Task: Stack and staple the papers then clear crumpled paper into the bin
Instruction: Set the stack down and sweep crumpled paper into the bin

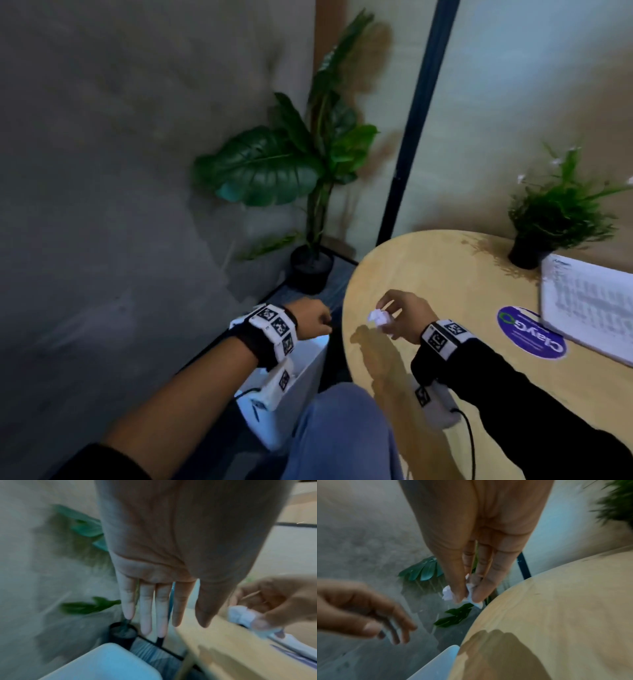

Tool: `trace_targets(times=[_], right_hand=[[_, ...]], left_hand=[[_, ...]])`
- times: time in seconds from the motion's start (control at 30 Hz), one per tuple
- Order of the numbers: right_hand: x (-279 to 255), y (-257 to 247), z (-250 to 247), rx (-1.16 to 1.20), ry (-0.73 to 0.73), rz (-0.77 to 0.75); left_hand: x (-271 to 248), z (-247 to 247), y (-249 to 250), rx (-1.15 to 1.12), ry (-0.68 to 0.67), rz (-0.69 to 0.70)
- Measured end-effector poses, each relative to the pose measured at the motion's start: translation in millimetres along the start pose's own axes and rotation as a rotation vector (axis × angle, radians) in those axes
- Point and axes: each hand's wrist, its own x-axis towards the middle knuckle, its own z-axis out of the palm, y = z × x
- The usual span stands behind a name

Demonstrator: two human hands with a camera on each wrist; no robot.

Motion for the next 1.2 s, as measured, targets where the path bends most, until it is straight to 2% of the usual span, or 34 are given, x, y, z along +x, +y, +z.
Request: trace_targets(times=[0.17,0.23,0.3,0.43,0.53,0.7,0.93,1.03,1.13,1.2], right_hand=[[48,-41,38,-0.228,-0.167,-0.166],[62,-52,57,-0.27,-0.226,-0.216],[76,-60,75,-0.285,-0.281,-0.253],[98,-68,102,-0.339,-0.391,-0.281],[109,-68,115,-0.412,-0.467,-0.283],[118,-74,119,-0.439,-0.522,-0.279],[100,-68,98,-0.383,-0.488,-0.262],[80,-66,75,-0.306,-0.413,-0.276],[52,-57,44,-0.237,-0.331,-0.276],[30,-42,22,-0.215,-0.275,-0.244]], left_hand=[[-9,80,-113,-0.141,0.066,-0.371],[-11,112,-140,-0.184,0.084,-0.528],[-13,134,-154,-0.27,0.077,-0.611],[-9,164,-165,-0.531,0.103,-0.582],[4,179,-170,-0.674,0.176,-0.615],[18,187,-158,-0.857,0.188,-0.686],[16,198,-150,-0.932,0.207,-0.671],[10,197,-153,-0.927,0.206,-0.651],[8,191,-155,-0.92,0.269,-0.621],[8,181,-153,-0.805,0.272,-0.637]])
